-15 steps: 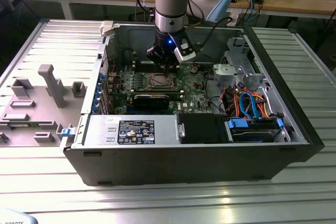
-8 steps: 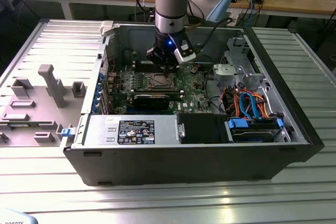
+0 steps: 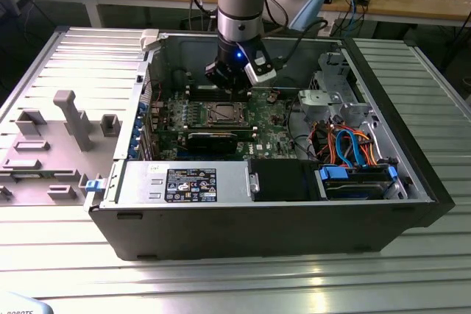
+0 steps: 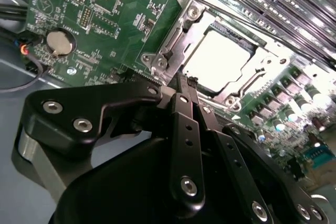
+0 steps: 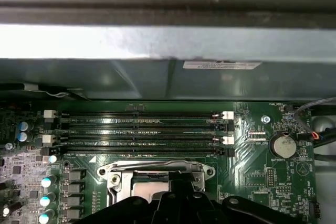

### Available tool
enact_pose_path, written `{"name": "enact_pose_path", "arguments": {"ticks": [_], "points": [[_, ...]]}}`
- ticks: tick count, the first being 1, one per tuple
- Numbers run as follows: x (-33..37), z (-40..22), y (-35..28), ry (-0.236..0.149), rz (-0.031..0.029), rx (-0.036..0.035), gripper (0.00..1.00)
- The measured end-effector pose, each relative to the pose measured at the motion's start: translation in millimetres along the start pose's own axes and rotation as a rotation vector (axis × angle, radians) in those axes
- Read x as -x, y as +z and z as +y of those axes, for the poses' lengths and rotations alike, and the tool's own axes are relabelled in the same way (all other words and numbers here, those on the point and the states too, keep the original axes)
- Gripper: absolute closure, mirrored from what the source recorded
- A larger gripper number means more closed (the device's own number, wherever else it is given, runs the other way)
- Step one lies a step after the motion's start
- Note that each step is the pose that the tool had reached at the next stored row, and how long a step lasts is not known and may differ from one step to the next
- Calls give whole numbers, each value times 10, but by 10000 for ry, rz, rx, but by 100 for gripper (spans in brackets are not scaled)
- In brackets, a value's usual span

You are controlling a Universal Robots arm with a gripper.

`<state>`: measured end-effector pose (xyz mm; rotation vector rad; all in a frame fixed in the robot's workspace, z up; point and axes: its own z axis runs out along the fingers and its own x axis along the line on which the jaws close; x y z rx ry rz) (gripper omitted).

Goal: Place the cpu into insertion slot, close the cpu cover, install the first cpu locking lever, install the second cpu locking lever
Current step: 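Install the second cpu locking lever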

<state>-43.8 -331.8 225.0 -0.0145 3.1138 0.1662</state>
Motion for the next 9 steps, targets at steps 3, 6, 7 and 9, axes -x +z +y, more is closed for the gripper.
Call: {"name": "enact_pose_path", "arguments": {"ticks": [3,6,7,9], "points": [[2,9,-85,0,0,-1,89],[3,12,-110,-1,-2,0,89],[3,9,-111,0,0,-3,89],[3,-10,-112,0,4,-4,89]]}}
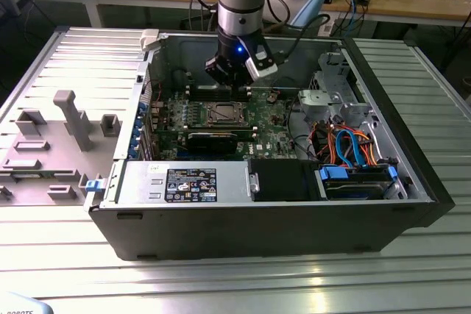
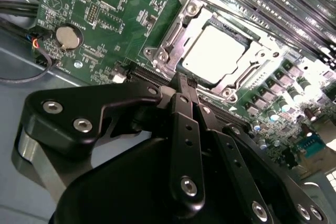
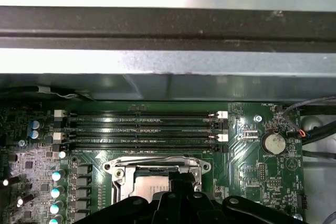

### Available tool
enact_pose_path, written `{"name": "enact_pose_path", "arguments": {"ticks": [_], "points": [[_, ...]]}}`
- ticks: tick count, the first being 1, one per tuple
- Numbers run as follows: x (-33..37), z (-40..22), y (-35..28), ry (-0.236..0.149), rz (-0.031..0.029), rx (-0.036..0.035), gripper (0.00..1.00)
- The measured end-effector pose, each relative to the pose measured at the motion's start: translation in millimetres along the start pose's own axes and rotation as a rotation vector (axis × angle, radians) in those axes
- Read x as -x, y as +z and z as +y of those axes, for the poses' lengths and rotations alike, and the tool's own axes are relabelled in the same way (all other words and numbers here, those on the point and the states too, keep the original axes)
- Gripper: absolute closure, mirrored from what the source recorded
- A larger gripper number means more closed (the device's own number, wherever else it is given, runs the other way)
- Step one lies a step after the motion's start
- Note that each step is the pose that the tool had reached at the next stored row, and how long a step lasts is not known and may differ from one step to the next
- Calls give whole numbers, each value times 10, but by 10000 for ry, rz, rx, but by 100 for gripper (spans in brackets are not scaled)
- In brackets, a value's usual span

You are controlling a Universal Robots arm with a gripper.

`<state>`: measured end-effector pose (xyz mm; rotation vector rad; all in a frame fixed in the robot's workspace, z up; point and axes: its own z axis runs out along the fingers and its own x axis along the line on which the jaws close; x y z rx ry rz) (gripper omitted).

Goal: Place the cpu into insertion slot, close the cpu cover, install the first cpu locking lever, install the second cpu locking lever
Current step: 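Install the second cpu locking lever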

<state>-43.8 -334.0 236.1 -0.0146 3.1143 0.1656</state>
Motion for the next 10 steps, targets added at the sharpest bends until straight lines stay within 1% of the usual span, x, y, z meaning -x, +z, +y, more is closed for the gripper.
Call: {"name": "enact_pose_path", "arguments": {"ticks": [7,10], "points": [[-1,-70,-3,0,2,2,89],[-1,-142,-9,1,2,1,89]]}}
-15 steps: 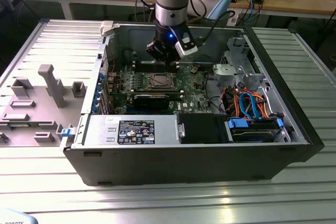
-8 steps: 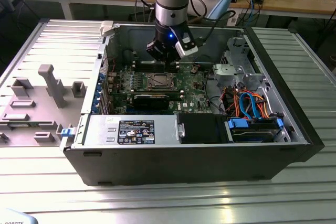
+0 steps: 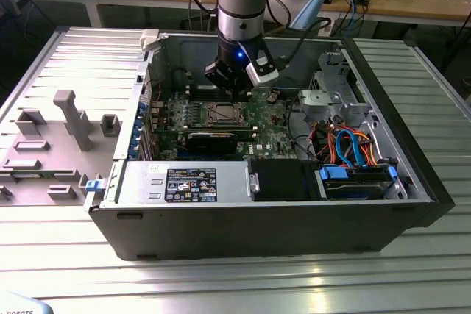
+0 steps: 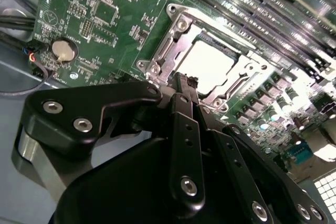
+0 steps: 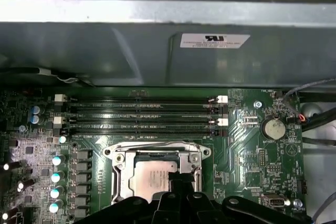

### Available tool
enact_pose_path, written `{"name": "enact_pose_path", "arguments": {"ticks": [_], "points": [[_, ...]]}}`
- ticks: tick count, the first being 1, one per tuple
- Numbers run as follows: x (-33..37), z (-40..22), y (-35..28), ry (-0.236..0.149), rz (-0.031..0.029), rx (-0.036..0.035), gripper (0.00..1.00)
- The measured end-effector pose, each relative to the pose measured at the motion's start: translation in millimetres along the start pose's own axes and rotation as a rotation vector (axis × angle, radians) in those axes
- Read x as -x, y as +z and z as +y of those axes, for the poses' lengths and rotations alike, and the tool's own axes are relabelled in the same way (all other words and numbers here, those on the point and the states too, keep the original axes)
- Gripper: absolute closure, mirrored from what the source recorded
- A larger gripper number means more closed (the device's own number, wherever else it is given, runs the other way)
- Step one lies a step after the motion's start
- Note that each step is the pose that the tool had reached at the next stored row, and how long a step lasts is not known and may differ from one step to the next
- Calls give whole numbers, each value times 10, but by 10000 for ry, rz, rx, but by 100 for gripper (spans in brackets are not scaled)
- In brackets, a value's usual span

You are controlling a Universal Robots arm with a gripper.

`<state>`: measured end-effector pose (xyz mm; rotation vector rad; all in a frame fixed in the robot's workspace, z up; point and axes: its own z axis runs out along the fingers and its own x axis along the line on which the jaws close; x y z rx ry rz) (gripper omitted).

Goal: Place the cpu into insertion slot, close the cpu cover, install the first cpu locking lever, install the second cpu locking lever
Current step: 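Install the second cpu locking lever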

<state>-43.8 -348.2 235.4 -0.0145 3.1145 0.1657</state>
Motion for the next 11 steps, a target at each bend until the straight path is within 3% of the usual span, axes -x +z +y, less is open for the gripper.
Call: {"name": "enact_pose_path", "arguments": {"ticks": [5,11], "points": [[-1,-109,-10,0,2,-1,89],[-1,-137,-22,0,4,-8,89]]}}
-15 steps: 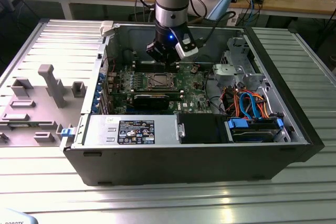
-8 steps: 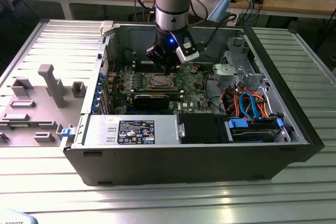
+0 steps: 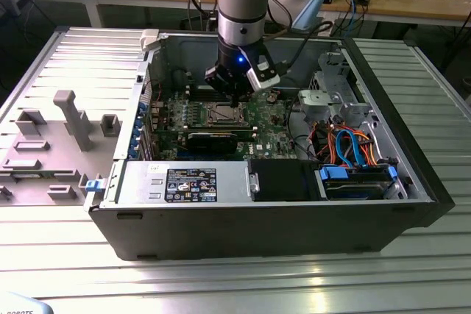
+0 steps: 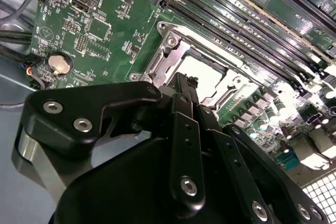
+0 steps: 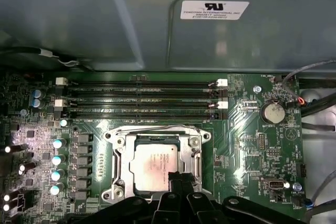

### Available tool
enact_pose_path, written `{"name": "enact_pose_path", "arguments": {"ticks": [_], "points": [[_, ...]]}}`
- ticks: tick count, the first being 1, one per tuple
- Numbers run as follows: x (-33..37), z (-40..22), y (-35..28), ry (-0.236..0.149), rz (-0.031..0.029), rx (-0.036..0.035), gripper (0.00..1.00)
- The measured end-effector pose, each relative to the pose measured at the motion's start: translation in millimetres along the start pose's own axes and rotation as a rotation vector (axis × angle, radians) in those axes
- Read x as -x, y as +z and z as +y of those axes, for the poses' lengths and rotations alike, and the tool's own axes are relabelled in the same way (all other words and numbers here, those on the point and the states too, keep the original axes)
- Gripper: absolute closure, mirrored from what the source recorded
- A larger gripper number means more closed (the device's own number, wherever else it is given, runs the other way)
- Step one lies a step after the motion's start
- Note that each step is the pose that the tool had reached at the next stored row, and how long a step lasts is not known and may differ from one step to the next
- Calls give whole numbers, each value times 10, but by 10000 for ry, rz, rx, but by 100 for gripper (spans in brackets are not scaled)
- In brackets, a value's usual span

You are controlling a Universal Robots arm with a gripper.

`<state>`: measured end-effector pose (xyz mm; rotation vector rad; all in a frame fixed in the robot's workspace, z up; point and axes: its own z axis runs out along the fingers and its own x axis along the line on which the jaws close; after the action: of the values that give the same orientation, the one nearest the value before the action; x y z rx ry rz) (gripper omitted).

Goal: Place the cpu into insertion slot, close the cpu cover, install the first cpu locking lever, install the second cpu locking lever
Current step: 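Install the second cpu locking lever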

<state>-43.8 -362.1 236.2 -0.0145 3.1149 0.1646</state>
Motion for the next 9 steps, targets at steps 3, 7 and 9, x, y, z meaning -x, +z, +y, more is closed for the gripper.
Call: {"name": "enact_pose_path", "arguments": {"ticks": [3,7,9], "points": [[1,3,-24,-1,0,-15,89],[0,-29,-28,1,2,-14,89],[0,-58,-31,0,2,-14,89]]}}
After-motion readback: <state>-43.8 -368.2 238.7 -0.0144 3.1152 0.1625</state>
